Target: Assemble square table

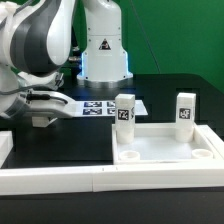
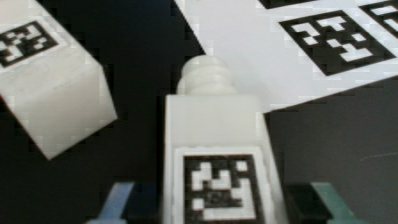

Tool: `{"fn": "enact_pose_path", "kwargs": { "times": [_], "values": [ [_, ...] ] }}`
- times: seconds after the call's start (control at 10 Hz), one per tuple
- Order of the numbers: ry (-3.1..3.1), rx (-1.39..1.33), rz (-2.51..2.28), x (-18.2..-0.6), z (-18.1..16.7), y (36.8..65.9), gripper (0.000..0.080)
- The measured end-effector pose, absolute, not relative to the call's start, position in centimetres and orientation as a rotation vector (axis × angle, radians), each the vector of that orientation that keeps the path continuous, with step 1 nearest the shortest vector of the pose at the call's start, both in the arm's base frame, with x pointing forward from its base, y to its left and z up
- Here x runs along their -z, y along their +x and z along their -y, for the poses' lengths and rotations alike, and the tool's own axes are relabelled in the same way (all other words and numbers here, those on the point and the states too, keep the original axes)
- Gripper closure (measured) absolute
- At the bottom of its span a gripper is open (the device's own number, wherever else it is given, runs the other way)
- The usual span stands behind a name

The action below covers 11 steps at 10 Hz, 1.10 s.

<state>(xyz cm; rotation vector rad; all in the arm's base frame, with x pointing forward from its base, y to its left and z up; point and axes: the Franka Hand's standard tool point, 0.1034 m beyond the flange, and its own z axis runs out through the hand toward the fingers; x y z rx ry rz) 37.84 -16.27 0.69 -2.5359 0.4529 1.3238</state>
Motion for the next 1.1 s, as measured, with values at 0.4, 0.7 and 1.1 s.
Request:
{"fn": "enact_pose_path", "kwargs": {
  "times": [0.4,0.7,1.1],
  "values": [
    [-2.536,-1.324,-0.453,-0.7,16.3,37.8,0.0514],
    [-2.550,-1.327,-0.404,-3.9,15.9,39.6,0.0512],
    [-2.586,-1.198,-0.379,-10.0,14.0,41.6,0.0512]
  ]
}}
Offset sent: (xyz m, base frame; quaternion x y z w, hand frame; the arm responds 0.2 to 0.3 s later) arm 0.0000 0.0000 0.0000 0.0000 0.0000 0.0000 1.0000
